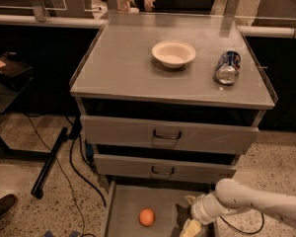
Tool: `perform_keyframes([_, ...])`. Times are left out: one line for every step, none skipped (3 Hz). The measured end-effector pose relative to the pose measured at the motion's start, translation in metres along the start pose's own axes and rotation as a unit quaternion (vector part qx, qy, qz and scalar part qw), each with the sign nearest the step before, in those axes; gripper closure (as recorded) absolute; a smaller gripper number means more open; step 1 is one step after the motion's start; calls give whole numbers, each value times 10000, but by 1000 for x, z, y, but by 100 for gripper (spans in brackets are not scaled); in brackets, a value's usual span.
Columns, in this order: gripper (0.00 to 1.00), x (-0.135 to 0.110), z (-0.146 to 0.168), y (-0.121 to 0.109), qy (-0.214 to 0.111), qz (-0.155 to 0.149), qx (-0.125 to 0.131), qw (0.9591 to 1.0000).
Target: Pick orange from bottom drawer and place on counter
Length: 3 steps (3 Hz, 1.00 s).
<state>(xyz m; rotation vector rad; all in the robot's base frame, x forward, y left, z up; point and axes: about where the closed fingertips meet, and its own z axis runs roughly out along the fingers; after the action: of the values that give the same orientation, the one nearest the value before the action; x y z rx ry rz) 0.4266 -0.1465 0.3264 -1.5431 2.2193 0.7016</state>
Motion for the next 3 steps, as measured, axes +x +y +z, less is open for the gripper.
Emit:
perform_keyframes([0, 30, 42, 2, -278, 372, -263, 9986])
perform_keyframes([0, 33, 53, 6, -312, 431, -332, 9980])
perform_keyframes([0, 37, 59, 7, -360, 437, -361, 9977])
